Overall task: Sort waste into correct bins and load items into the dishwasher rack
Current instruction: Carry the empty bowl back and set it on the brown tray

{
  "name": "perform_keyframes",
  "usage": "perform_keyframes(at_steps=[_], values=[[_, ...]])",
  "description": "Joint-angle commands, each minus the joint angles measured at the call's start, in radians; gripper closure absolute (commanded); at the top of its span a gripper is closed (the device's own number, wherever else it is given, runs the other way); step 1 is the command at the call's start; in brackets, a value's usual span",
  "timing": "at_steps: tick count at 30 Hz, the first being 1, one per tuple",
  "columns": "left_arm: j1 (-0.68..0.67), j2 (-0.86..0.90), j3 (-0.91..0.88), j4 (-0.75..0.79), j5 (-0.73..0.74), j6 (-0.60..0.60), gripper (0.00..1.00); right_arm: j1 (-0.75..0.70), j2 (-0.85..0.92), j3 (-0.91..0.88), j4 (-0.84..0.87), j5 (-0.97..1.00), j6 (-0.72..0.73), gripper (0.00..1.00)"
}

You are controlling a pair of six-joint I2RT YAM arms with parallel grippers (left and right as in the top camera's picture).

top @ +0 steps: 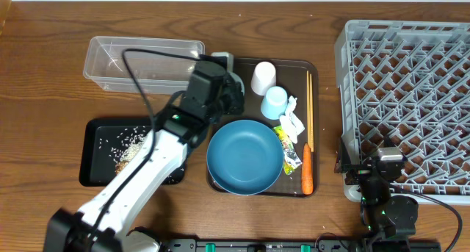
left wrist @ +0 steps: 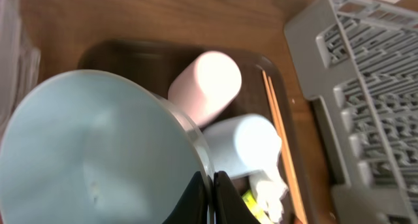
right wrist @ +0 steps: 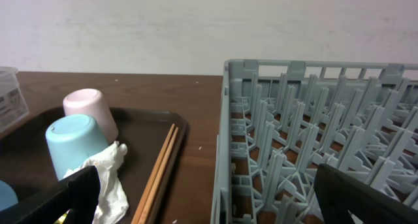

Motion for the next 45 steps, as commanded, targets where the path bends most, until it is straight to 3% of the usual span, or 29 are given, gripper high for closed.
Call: perform_keyframes(at_steps=[1, 15, 27, 34, 38, 42, 45], values=[[-0.021, 0.047, 0.018, 0.06, -0.059, 0.056, 0.94, 0.009, -0.002, -0.001, -0.004, -0.001, 0.013, 0.01], [-0.06, 0.262, 0.018, 0.208, -0.119, 0.085, 0.94, 0.009, -0.002, -0.001, -0.004, -0.001, 0.013, 0.01], [-0.063, 0.29, 0.018, 0.206, -0.137, 0.085, 0.94, 0.009, -0.002, -0.001, -0.004, -0.001, 0.013, 0.01], [-0.076, 0.29, 0.018, 0.205, -0.137, 0.085, 0.88, 0.009, -0.002, -0.001, -0.004, -0.001, 0.013, 0.01], [-0.078, 0.29, 0.018, 0.205, -0.137, 0.085, 0.75, 0.009, -0.002, -0.001, -0.004, -0.001, 0.013, 0.01], [-0.078, 0.274, 0.018, 0.2, -0.136, 0.084, 0.74, 0.009, -0.002, -0.001, -0.004, -0.001, 0.013, 0.01], [-0.078, 0.232, 0.018, 0.182, -0.137, 0.084, 0.66, 0.009, -0.002, -0.001, -0.004, -0.001, 0.013, 0.01]])
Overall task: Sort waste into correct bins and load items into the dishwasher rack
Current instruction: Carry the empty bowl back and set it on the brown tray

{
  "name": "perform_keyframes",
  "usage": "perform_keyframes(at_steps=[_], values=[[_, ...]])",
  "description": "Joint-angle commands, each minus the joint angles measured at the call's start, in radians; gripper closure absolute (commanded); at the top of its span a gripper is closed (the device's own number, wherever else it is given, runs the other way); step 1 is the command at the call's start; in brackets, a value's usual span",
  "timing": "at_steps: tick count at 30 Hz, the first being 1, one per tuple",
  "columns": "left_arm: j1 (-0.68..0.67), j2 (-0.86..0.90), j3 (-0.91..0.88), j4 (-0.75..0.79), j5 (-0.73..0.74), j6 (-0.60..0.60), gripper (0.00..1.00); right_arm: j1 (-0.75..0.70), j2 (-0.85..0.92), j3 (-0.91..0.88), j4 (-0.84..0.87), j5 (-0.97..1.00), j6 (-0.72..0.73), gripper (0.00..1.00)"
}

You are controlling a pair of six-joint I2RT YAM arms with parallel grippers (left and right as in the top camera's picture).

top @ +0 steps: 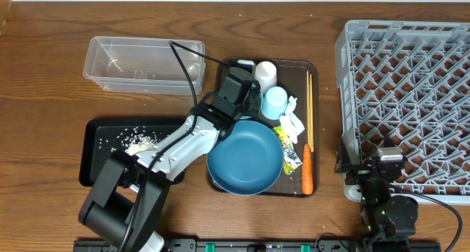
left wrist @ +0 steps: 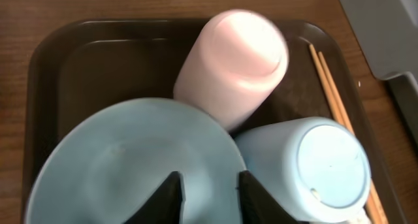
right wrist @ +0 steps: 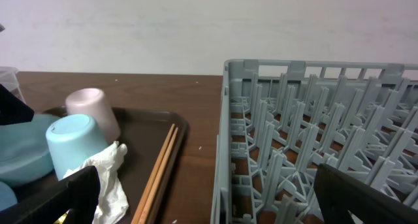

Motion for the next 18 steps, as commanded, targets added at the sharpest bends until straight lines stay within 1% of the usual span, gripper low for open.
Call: perform_keyframes(at_steps=[1, 3, 6, 8, 10, 12, 15, 18], values=[[0.0, -0.069, 0.018, -0.025, -0.011, 0.012, 0.65, 0.009, -0.002, -0.001, -0.004, -0.001, 0.013, 0.01], [0.0, -0.116, 0.018, -0.054, -0.011, 0.013, 0.59, 0.009, -0.002, -0.001, -0.004, -0.001, 0.013, 0.01], [0.0, -0.201, 0.018, -0.109, -0.011, 0.012, 0.55, 0.009, -0.002, -0.001, -0.004, -0.001, 0.013, 0.01], [0.0, -0.266, 0.018, -0.151, -0.011, 0.012, 0.48, 0.009, -0.002, -0.001, -0.004, -0.001, 0.013, 0.01], [0.0, -0.333, 0.018, -0.204, -0.011, 0.012, 0.39, 0.009, -0.002, -0.001, -0.004, -0.001, 0.013, 0.01], [0.0, -0.406, 0.018, -0.271, -0.011, 0.012, 0.34, 0.009, -0.002, -0.001, -0.004, -0.001, 0.013, 0.01], [0.0, -0.505, 0.018, -0.383, -0.011, 0.013, 0.29, 0.009, -0.002, -0.001, -0.004, -0.001, 0.013, 0.01], [0.001, -0.6, 0.018, -0.509, -0.012, 0.013, 0.27, 0.009, -0.002, -0.001, -0.004, -0.001, 0.013, 0.01]])
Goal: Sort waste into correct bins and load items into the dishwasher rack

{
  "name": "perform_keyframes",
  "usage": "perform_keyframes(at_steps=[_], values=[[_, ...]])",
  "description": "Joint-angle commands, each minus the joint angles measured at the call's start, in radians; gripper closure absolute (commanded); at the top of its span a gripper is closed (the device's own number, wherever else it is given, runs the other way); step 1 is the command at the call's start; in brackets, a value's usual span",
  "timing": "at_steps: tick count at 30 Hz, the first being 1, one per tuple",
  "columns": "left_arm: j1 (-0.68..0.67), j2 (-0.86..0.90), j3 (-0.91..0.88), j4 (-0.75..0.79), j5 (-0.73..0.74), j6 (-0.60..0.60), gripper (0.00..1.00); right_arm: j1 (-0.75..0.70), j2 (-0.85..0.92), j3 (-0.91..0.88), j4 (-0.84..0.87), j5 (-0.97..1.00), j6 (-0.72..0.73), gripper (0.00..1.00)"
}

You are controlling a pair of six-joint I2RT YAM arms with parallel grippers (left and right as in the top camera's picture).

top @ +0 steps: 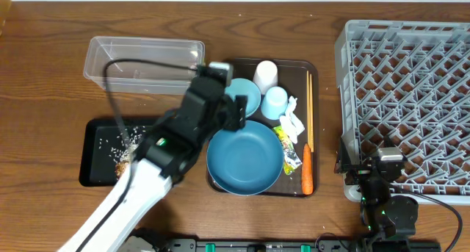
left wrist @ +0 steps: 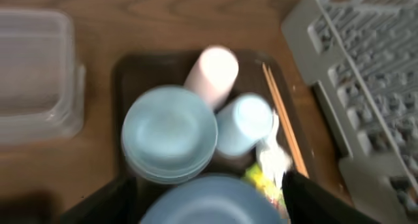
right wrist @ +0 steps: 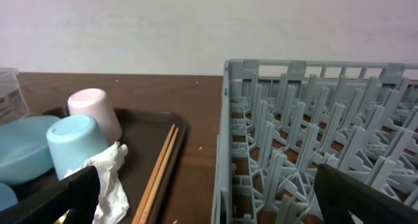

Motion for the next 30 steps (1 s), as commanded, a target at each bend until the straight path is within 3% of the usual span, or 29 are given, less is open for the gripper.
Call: perform_keyframes(at_steps=[1, 2, 3, 4, 8, 14, 22, 30], values=[[0.001, -0.099, 0.015, -0.103, -0.019, 0.01, 0.27, 0.009, -0.002, -0.001, -0.004, -0.001, 0.009, 0.01], [0.001, -0.131, 0.015, -0.151, -0.04, 0.01, 0.26, 0.009, -0.002, -0.001, -0.004, -0.001, 0.009, 0.01], [0.001, -0.163, 0.015, -0.201, -0.07, 0.01, 0.18, 0.009, -0.002, -0.001, -0.004, -0.001, 0.009, 0.01], [0.001, -0.188, 0.015, -0.245, -0.105, 0.01, 0.02, 0.009, -0.002, -0.001, -0.004, -0.001, 0.009, 0.01], [0.001, -0.285, 0.015, -0.417, -0.282, 0.01, 0.02, 0.009, -0.002, -0.001, -0.004, -0.001, 0.009, 0.01], [0.002, -0.399, 0.015, -0.527, -0.384, 0.008, 0.02, 0.009, -0.002, -0.001, -0.004, -0.001, 0.009, 0.01], [0.105, -0.446, 0.015, -0.547, -0.375, -0.113, 0.02, 0.009, -0.002, -0.001, -0.004, -0.001, 0.009, 0.01], [0.402, -0.446, 0.015, -0.562, -0.182, -0.115, 0.02, 0.009, -0.002, -0.001, -0.004, -0.001, 0.009, 0.01]])
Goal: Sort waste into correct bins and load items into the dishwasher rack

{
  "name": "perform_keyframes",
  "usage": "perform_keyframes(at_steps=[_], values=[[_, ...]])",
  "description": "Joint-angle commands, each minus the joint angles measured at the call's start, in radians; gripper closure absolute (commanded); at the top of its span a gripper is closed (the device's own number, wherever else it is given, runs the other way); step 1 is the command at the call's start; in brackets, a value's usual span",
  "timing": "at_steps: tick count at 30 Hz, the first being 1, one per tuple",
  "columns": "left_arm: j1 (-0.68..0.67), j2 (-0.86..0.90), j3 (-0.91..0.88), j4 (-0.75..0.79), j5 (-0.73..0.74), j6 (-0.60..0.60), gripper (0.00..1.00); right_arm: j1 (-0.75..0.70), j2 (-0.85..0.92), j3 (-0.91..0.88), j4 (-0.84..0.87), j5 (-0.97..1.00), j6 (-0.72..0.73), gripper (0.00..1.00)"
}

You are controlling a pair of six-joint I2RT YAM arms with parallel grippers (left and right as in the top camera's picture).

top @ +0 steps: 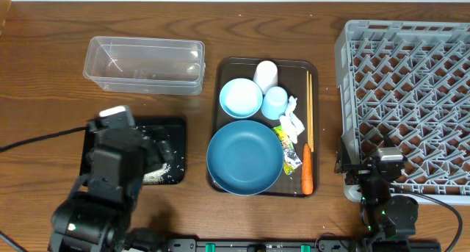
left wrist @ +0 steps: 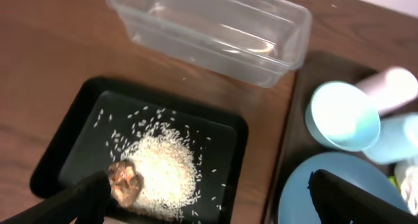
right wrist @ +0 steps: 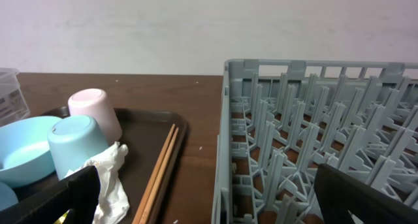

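Note:
A brown tray (top: 229,67) holds a small light blue bowl (top: 241,98), a pink cup (top: 264,74), a light blue cup (top: 275,101), a big blue plate (top: 244,156), chopsticks (top: 309,109), a white tissue (top: 292,120), a wrapper (top: 290,153) and a carrot (top: 307,177). My left gripper (left wrist: 209,208) hangs wide open above the black tray (left wrist: 78,119), which holds rice (left wrist: 160,168) and a brown scrap (left wrist: 125,181). My right gripper (right wrist: 209,204) rests open by the grey dishwasher rack (top: 407,98), holding nothing.
A clear plastic bin (top: 145,65) stands behind the black tray, to the left of the brown tray. The left arm (top: 110,171) covers most of the black tray from above. The rack fills the right side of the table.
My left arm has moved from above the brown tray's left part to the lower left, over the black tray. The small bowl stays in the brown tray. The right arm is unchanged.
First my left gripper was shut on the small light blue bowl's rim near the brown tray's back left. Then its fingers stood apart with the bowl down beside the cups. Then it hung open above the resting bowl, and now it is over the black tray.

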Motion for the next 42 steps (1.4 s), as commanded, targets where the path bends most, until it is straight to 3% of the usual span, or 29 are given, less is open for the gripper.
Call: perform_keyframes(at_steps=[1, 5, 8, 12, 15, 20, 26, 34, 42], values=[[0.143, 0.002, 0.014, -0.005, 0.114, -0.018, 0.02, 0.009, -0.002, -0.001, -0.004, -0.001, 0.007, 0.01], [0.307, 0.018, 0.014, -0.005, 0.248, 0.016, 0.02, 0.009, -0.002, -0.001, -0.004, -0.001, 0.007, 0.01], [0.429, 0.055, 0.015, 0.006, 0.475, 0.106, 0.02, 0.009, -0.002, -0.001, -0.004, -0.001, 0.007, 0.01], [0.529, 0.14, 0.019, 0.029, 0.776, 0.18, 0.02, 0.009, -0.002, -0.001, -0.004, -0.001, 0.007, 0.01], [0.552, 0.232, 0.041, 0.04, 0.888, 0.231, 0.02, 0.009, -0.002, -0.001, -0.004, -0.001, 0.007, 0.01], [0.552, 0.337, 0.061, 0.072, 0.885, 0.233, 0.02, 0.009, -0.002, -0.001, -0.004, -0.001, 0.007, 0.01], [0.571, 0.347, 0.061, 0.135, 0.818, 0.232, 0.02, 0.009, -0.002, -0.001, -0.004, 0.0, 0.007, 0.01], [0.656, 0.31, 0.061, 0.126, 0.478, 0.232, 0.02, 0.009, -0.002, -0.001, -0.004, -0.001, 0.007, 0.01], [0.682, 0.309, 0.06, 0.126, 0.469, 0.233, 0.02, 0.009, -0.002, -0.001, -0.004, -0.001, 0.007, 0.01]])
